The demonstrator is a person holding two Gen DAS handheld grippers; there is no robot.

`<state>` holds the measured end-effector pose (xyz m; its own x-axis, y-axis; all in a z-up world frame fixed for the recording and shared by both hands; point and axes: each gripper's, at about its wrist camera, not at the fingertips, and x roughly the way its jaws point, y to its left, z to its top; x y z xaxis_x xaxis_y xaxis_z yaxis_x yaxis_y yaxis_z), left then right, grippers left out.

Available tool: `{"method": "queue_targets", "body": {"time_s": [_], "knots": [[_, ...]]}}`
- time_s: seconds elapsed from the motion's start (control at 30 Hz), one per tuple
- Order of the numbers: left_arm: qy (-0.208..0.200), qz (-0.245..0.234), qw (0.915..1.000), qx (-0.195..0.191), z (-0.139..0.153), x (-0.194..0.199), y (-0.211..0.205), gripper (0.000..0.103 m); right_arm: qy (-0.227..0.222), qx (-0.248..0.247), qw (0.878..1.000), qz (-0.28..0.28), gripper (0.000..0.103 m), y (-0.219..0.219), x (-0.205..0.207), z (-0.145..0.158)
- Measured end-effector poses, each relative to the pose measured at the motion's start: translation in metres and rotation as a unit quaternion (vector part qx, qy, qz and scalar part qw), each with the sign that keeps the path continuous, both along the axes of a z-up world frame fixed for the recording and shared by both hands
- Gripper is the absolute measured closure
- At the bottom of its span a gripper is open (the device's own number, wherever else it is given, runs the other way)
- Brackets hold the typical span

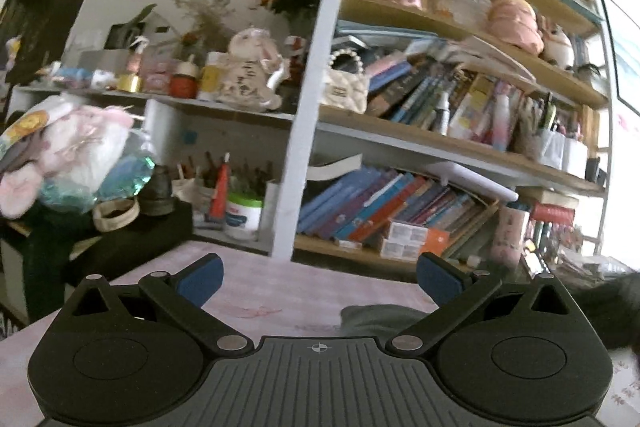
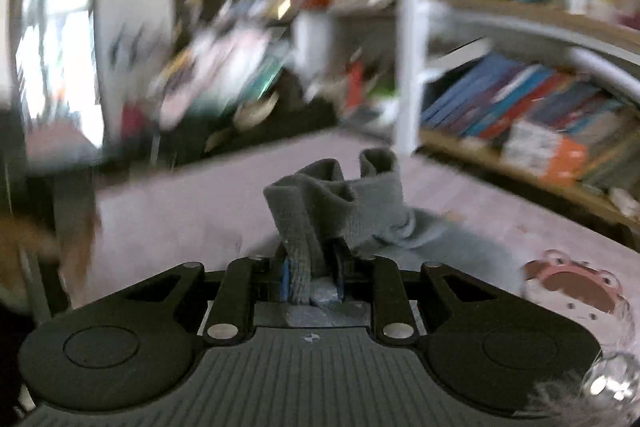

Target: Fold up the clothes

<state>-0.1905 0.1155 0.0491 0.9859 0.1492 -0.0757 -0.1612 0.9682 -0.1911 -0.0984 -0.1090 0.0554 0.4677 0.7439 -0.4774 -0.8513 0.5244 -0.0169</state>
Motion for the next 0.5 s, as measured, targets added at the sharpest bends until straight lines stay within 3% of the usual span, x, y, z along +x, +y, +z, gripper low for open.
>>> {"method": "queue_targets", "body": {"time_s": [0.07,0.17,0.3,0.5], "knots": [[0.007,-0.006,1.0000,-0.002,-0.002,0.001,0.001,0.000,0.008,-0.029,0.999,0.016,0.069,0.012,-0.001,-0.017],[0.014,-0.025,0.9996,-0.001,-0.005,0.006,-0.003,0.000,0.034,0.000,0.998,0.053,0.039,0.003,-0.001,-0.017],[0.020,-0.049,0.9986,0.004,-0.007,0.014,-0.015,0.000,0.025,0.042,0.996,0.073,0.026,-0.019,-0.008,-0.006],[0.034,-0.077,0.9964,0.004,-0.009,0.023,-0.027,0.000,0.032,0.096,0.995,-0.019,0.007,-0.082,0.000,-0.001]]}}
